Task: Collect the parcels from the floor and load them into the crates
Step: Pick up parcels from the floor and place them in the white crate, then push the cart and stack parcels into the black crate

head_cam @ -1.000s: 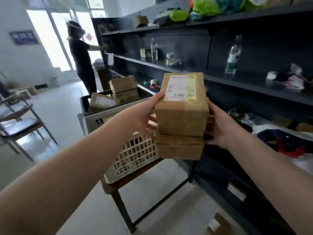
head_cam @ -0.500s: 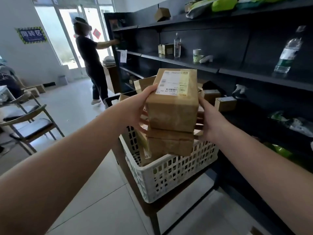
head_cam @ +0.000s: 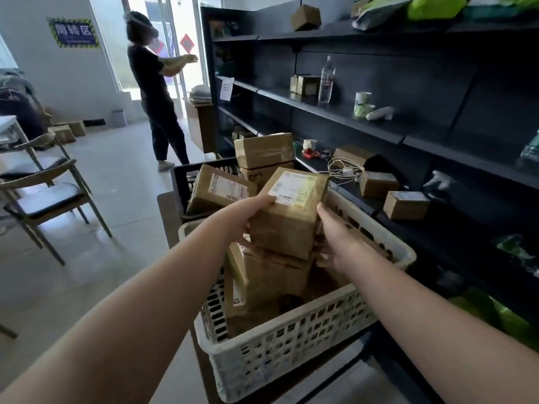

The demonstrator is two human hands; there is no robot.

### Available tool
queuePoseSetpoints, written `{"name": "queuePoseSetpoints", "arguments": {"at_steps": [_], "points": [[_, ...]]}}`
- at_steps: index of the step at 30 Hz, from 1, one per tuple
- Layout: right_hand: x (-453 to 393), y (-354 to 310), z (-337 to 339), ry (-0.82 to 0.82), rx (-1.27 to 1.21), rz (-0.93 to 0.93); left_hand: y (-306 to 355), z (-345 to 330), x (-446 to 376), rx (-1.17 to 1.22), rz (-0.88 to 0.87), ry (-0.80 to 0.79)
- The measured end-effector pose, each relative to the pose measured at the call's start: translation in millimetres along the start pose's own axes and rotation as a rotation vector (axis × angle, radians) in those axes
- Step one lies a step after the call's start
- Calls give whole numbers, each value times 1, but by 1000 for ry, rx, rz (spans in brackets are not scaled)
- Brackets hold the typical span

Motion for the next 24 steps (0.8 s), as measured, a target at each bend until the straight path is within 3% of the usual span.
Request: {"name": "queuePoseSetpoints", "arguments": {"at_steps": [4,6,9,12,15,20,24], "points": [[-7,-4,11,45,-30,26,-4,8,1,-21,-42,-24],[1,-3,18,68,-58,41,-3,22,8,-54,-111,71],[17,9,36,206,-75,82,-2,41,31,-48,-345,251],[44,31,48,302,7,214,-21,33,60,-69,-544,242],[80,60,55,417,494,383,-55,-11,72,-353,-664,71],[130,131,83,469,1320,347,-111,-117,104,-1006,-969,-162],[155,182,133,501,1467,237,-147,-197,126,-1233,-1155,-287]]}}
Point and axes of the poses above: each hand's wrist, its own x-axis away from the middle knuckle, its own z-axis out of the back of the hand, y = z × x, the point moved 6 cm from there along -x, towards the middle knuckle, and after that the axes turned 3 degrees about y, right-handed, at the moved point
